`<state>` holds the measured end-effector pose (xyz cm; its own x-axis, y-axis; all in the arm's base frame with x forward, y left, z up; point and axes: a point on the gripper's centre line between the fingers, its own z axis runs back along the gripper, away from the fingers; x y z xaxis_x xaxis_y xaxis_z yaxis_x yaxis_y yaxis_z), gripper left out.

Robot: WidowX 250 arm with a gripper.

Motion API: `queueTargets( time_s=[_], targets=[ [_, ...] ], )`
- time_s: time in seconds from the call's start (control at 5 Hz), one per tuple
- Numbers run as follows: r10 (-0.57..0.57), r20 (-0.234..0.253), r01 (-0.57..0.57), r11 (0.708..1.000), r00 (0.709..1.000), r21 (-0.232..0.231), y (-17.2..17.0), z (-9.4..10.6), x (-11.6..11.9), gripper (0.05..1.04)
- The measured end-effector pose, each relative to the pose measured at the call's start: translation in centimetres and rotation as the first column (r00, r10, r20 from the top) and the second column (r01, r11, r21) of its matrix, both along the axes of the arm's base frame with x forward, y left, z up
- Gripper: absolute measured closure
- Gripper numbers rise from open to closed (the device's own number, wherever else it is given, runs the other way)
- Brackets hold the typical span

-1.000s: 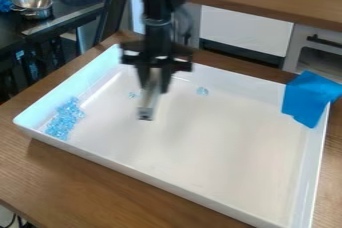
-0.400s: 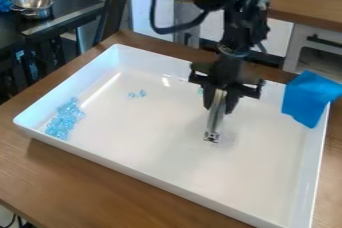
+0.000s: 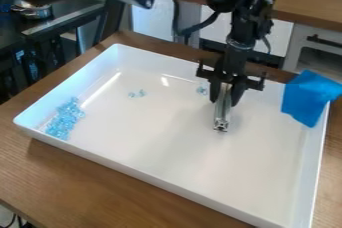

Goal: Sweep into pile

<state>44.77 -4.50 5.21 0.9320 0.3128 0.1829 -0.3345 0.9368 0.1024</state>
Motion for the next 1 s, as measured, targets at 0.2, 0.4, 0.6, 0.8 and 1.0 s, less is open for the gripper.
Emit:
queueTargets(
  time_s=[0.2,0.4,0.6,0.8,1.0],
  targets=[
    [0.014,-0.014,-0.014,1.0,1.0,-0.007,0.8,-0.1,0.3,0.702],
    [0.018,-0.032,-0.018,1.0,0.999,-0.002,2.2,-1.2,-0.1,0.702],
    [0.015,-0.027,-0.015,1.0,1.0,0.003,3.4,-1.5,-0.9,0.702],
    [0.026,-0.028,-0.026,1.0,0.999,0.014,5.7,-1.6,-2.1,0.702],
    [0.104,-0.035,-0.105,0.994,0.994,-0.026,7.9,-1.4,-2.3,0.702]
  ],
)
